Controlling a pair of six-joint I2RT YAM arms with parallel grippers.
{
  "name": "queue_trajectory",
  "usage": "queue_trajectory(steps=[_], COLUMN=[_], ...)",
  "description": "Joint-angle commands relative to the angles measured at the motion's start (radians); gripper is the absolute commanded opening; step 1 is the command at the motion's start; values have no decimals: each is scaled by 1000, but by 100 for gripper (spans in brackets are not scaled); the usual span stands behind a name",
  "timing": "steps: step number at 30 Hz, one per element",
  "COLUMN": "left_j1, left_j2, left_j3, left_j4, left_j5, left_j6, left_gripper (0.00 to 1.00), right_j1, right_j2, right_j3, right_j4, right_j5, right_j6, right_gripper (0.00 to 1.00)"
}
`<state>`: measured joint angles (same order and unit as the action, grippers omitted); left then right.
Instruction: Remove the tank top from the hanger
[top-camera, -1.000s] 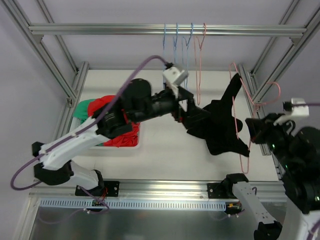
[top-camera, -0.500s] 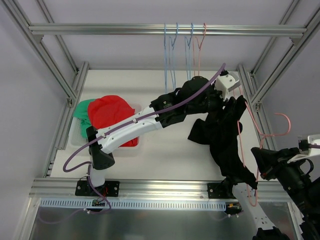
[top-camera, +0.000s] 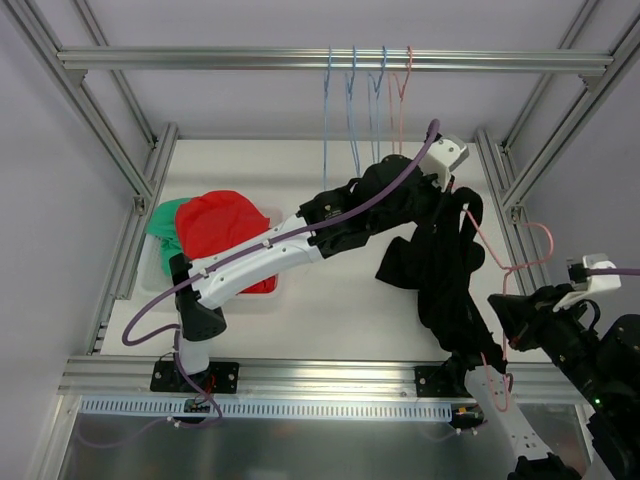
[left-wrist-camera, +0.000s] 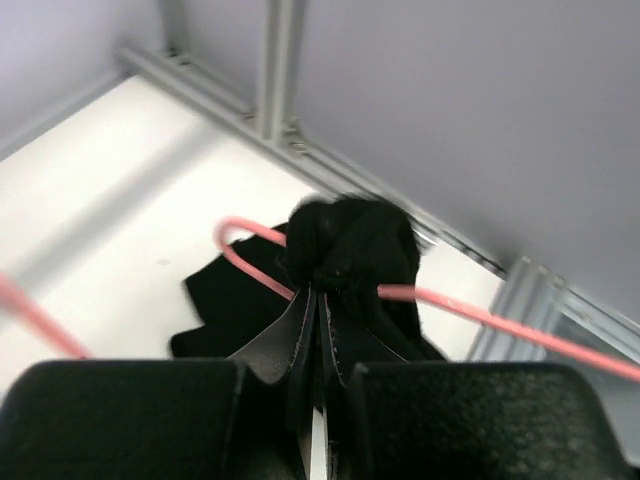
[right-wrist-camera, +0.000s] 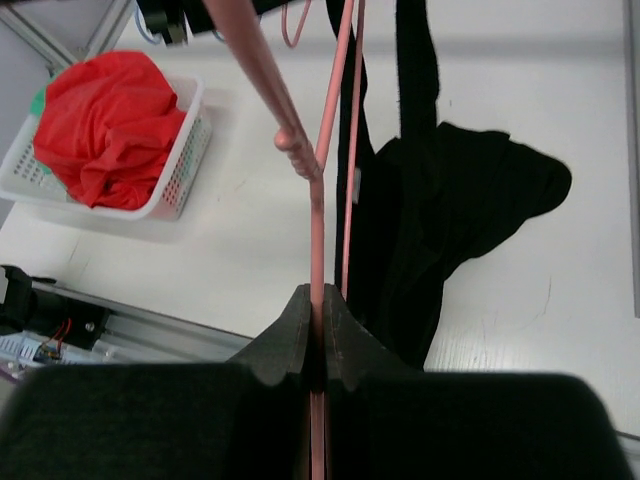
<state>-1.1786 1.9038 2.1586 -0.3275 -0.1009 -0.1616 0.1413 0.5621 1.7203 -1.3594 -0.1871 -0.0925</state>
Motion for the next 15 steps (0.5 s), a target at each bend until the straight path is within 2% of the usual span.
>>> queue_trajectory(steps=[1,3,8,10,12,15], left_j1=[-4,-3,8,10,14,11], left_j2=[-113,-121,-74,-51,-38,-29], left_j3=[-32,-25,46,56,57,41], left_j4=[39,39,38,41,41,44], left_j5=[-316,-387,-336,-309,-263,-120], left_j6=[-64,-67,-55,-68,-93,-116], left_gripper=[0,0,0,0,0,0], right_j1=[9,14,37,49,66,80], right_j2=[-71,-153,-243,-245,-245,-263], right_j3=[-62,-100,-13,76,143,138], right_j4=[-50,-81,-112,-127,-138,-84], right_j5=[-75,-92,-74,-61,-3,109], right_j6=[-13,-6,30,37,49,73], right_gripper=[0,0,0,0,0,0])
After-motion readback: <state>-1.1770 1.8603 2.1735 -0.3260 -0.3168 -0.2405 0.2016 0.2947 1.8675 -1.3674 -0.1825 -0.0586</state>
